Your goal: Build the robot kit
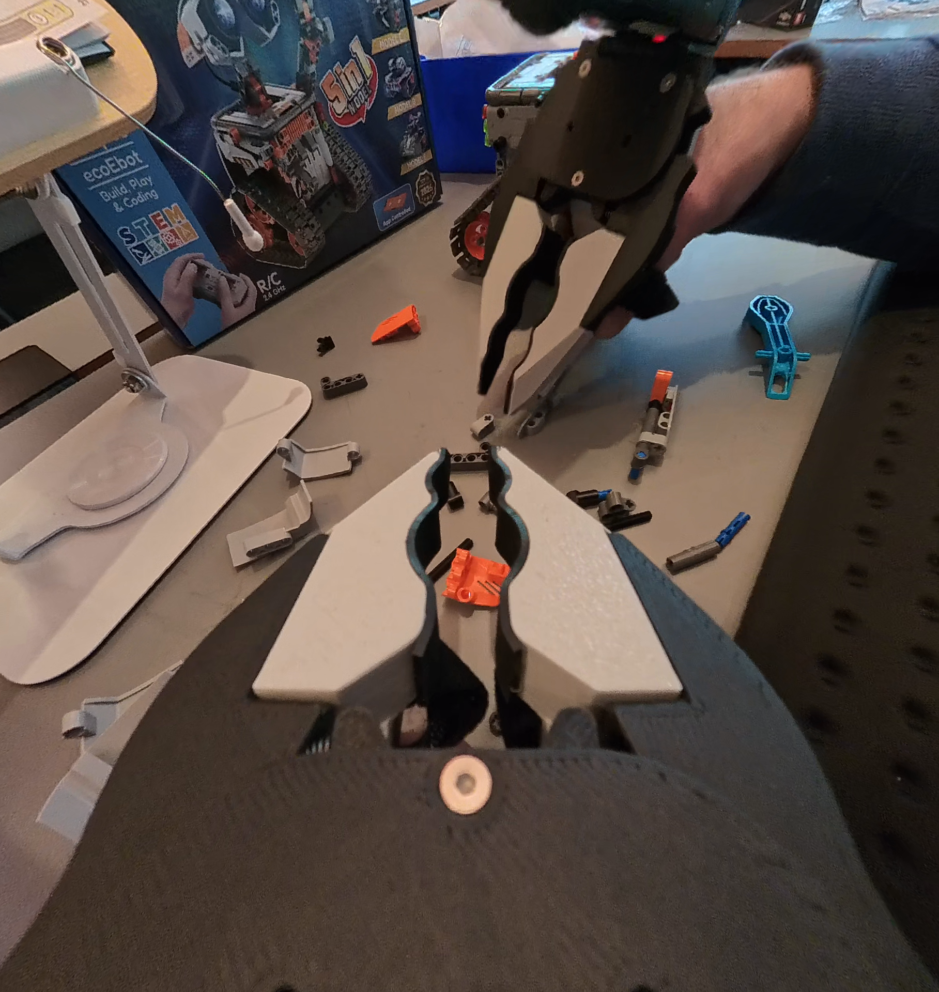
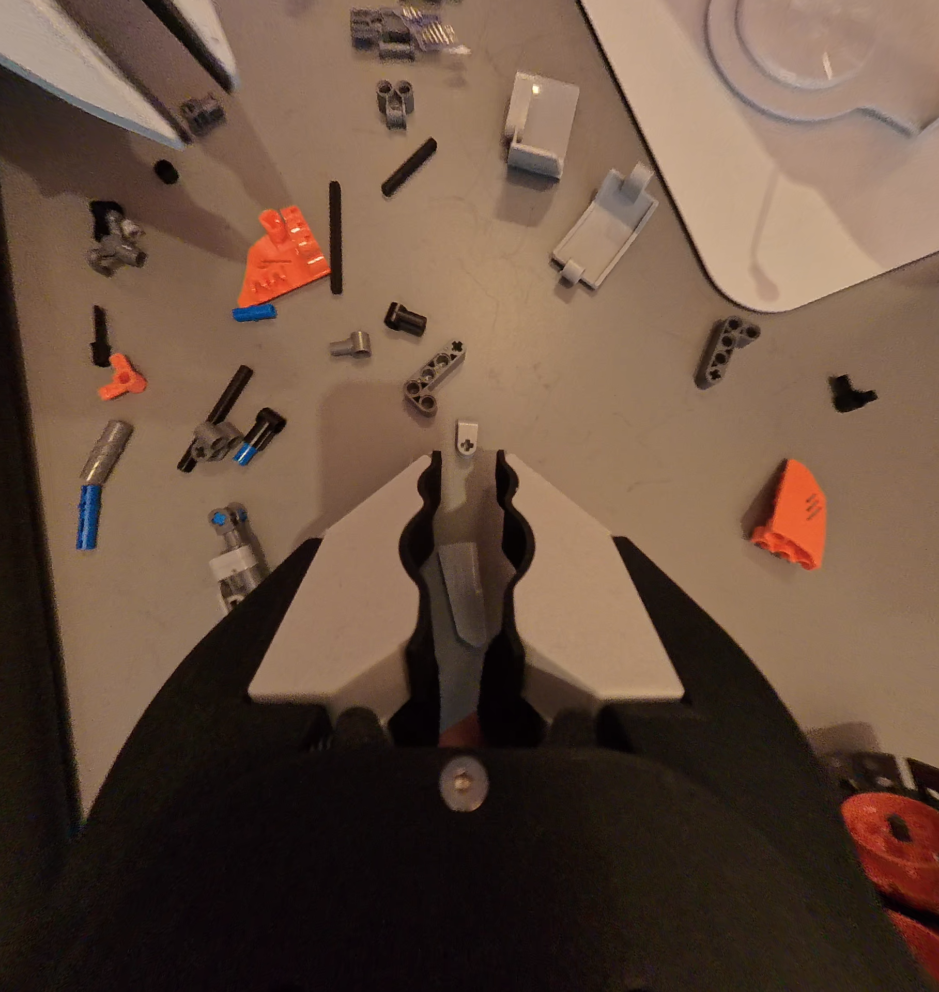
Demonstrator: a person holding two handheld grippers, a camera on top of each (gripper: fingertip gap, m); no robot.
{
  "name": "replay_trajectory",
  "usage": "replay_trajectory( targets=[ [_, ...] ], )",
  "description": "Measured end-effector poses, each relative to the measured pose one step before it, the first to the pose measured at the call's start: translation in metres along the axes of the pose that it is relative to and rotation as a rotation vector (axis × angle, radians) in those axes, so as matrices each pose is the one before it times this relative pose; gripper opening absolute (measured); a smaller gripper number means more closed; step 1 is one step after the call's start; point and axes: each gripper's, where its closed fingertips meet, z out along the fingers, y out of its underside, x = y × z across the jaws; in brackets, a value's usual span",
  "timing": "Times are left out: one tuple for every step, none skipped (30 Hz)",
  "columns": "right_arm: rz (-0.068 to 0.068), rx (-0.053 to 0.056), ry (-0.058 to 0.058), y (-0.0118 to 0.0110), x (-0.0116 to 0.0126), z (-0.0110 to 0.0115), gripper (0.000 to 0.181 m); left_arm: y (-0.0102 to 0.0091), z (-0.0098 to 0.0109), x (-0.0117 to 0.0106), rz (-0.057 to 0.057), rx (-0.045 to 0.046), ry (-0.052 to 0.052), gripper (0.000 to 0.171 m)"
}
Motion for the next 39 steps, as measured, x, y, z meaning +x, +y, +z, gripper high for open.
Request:
replay_trajectory(
  targets=[
    [-0.0147, 0.0081, 0.0015, -0.00189, -0.00068, -0.00566, 0.018, -0.00002, -0.00006, -0.00009, -0.0004, -0.0002, 0.0015, 0.013],
    [-0.0181, 0.0056, -0.0077, -0.00145, -0.00287, -0.00631, 0.017, -0.00007, -0.00001, -0.00021, -0.0016, 0.00019, 0.0007, 0.013],
    [-0.0209, 0.0035, -0.0221, -0.00085, -0.00578, -0.00608, 0.018, 0.00018, 0.00004, -0.0004, -0.0014, -0.0012, -0.0001, 0.013],
    [-0.0214, 0.0059, -0.0229, -0.00075, -0.00664, -0.00516, 0.019, 0.0006, 0.00019, -0.00005, -0.0005, -0.00281, 0.0016, 0.013],
    [-0.0192, -0.0005, -0.0211, 0.00056, -0.00654, -0.00412, 0.018, 0.00121, 0.00052, 0.00021, -0.0012, -0.00562, 0.0028, 0.013],
    [-0.0217, -0.007, -0.0217, 0.00185, -0.00671, -0.00292, 0.018, 0.00149, 0.00054, -0.00016, -0.0005, -0.00726, 0.0002, 0.013],
    [-0.0238, 0.0035, -0.0101, 0.0003, -0.00502, -0.00234, 0.017, 0.00118, 0.00058, -0.00018, 0.0016, -0.00705, -0.001, 0.013],
    [-0.0127, 0.0153, -0.005, -0.00205, -0.00358, -0.00141, 0.016, 0.00071, 0.00039, 0.00035, 0.0011, -0.00422, 0.0017, 0.013],
    [-0.0056, 0.0118, -0.0206, -0.00269, -0.00555, 0.00049, 0.016, 0.00043, 0.00058, 0.00029, -0.0015, -0.00403, 0.002, 0.013],
    [-0.013, 0.0047, -0.0207, -0.00262, -0.00608, 0.00223, 0.015, 0.00096, 0.00072, 0.00045, -0.0002, -0.00779, 0.0023, 0.013],
    [-0.0185, -0.0014, -0.0126, -0.00272, -0.00524, 0.00371, 0.014, 0.00155, 0.00086, 0.00042, 0.0019, -0.01013, 0.0018, 0.013],
    [-0.0203, -0.0067, -0.0216, -0.00219, -0.00709, 0.00475, 0.015, 0.00141, 0.00062, -0.00005, 0.0019, -0.00896, -0.0017, 0.013],
    [-0.0216, -0.009, -0.0253, -0.00164, -0.00795, 0.00498, 0.017, 0.00141, 0.00037, 0.0005, 0.0017, -0.00811, 0.0012, 0.013],
    [-0.0187, -0.0106, -0.0169, -0.00107, -0.0063, 0.00471, 0.018, 0.00143, 0.00025, 0.00109, -0.0008, -0.00766, 0.0052, 0.012],
    [-0.0155, -0.015, -0.008, 0.00035, -0.00417, 0.0036, 0.018, 0.0014, 0.00013, 0.00042, -0.0013, -0.00651, 0.002, 0.013],
    [-0.0121, -0.0199, 0.0065, 0.00239, -0.00049, 0.0014, 0.018, 0.00144, 0.00006, 0.00011, 0.0003, -0.00687, -0.0008, 0.013],
    [-0.0024, -0.0114, 0.0241, 0.00284, 0.00417, -0.0015, 0.018, 0.0012, -0.00006, 0.00007, 0.001, -0.00607, -0.0004, 0.013],
    [0.0145, 0.0038, 0.0272, 0.00203, 0.00703, -0.0036, 0.017, 0.00126, 0.00024, 0.00049, 0.0007, -0.00593, 0.0027, 0.013],
    [0.0252, 0.0044, 0.0209, 0.00272, 0.00762, -0.00407, 0.017, 0.00087, 0.00044, 0.00059, -0.0002, -0.00547, 0.0027, 0.013],
    [0.0201, -0.0066, 0.0287, 0.00474, 0.00898, -0.00414, 0.017, 0.00073, 0.00053, 0.00051, 0.001, -0.00481, 0.0012, 0.013],
    [0.0124, -0.0162, 0.037, 0.00617, 0.00984, -0.00406, 0.017, 0.00064, 0.00037, 0.00039, 0.0031, -0.00451, 0.0002, 0.013],
    [0.011, -0.0161, 0.0297, 0.00578, 0.00813, -0.00378, 0.017, 0.00069, 0.00028, 0.00013, 0.0028, -0.00458, -0.0017, 0.013],
    [0.0108, -0.01, 0.0179, 0.00422, 0.00545, -0.00369, 0.017, 0.00086, 0.00019, 0.00007, 0.0014, -0.00444, -0.0019, 0.013],
    [0.0079, -0.0097, 0.0112, 0.00375, 0.00375, -0.00346, 0.017, 0.00055, 0.00004, -0.00022, 0.0008, -0.0024, -0.0023, 0.013],
    [0.0046, -0.0088, 0.0102, 0.00335, 0.00288, -0.00323, 0.018, -0.00019, -0.00035, -0.00051, -0.0001, 0.0015, -0.0037, 0.013],
    [0.0031, 0.0017, 0.0053, 0.00121, 0.00172, -0.00223, 0.018, -0.00031, -0.00037, -0.0004, -0.0016, 0.00215, -0.0012, 0.013],
    [0.0051, 0.0082, -0.0057, -0.00041, -0.00019, -0.00036, 0.018, -0.00008, 0.00001, -0.00034, -0.0022, 0.00032, 0.0002, 0.013],
    [0.0038, 0.0003, -0.0089, 0.00022, -0.001, 0.00227, 0.019, 0.00051, 0.00033, -0.00008, -0.0007, -0.00316, 0.0003, 0.013],
    [-0.005, -0.0165, -0.0018, 0.00257, -0.00041, 0.00421, 0.019, 0.00054, 0.00051, -0.00003, 0.0018, -0.00388, -0.0007, 0.013],
    [-0.0133, -0.0218, 0.0055, 0.00331, 0.00025, 0.00467, 0.018, 0.00029, 0.0003, 0.0005, 0.0028, -0.00206, 0.0005, 0.013],
    [-0.0103, -0.006, 0.0024, 0.00076, -0.00015, 0.00432, 0.017, -0.00006, 0.00028, 0.001, 0.0024, 0.0002, 0.0027, 0.013],
    [0.0026, 0.0103, -0.0122, -0.00217, -0.00186, 0.00404, 0.016, -0.00026, 0.00013, 0.00087, 0.0026, 0.0007, 0.0022, 0.013],
    [0.0042, 0.0108, -0.0181, -0.00281, -0.00297, 0.00417, 0.015, 0.00002, 0.00017, 0.00027, 0.0025, -0.00106, -0.0016, 0.013],
    [-0.0074, -0.0031, -0.0021, -0.00071, -0.00127, 0.00415, 0.011, 0.00011, 0.00015, 0.0, 0.003, -0.00164, -0.0027, 0.013],
    [-0.0146, -0.0181, 0.016, 0.00169, 0.00124, 0.00367, 0.006, 0.00023, 0.00017, 0.00003, 0.0021, -0.00152, -0.0015, 0.013],
    [-0.0122, -0.017, 0.0154, 0.00206, 0.00127, 0.00266, 0.004, 0.00031, -0.00002, 0.0002, 0.0006, -0.00099, 0.0002, 0.013],
    [-0.0028, -0.0009, 0.0013, -0.00007, -0.00047, 0.00117, 0.004, 0.00005, 0.00013, -0.00002, 0.0002, -0.0001, -0.0003, 0.013],
    [0.0051, 0.0087, -0.0115, -0.0014, -0.002, -0.00002, 0.004, 0.00008, 0.0, 0.00017, 0.0004, -0.00001, -0.0001, 0.013],
    [0.0055, 0.0079, -0.0098, -0.00115, -0.00165, -0.00036, 0.004, 0.00007, 0.00015, 0.0003, 0.0001, -0.00066, 0.0011, 0.013]
  ],
)
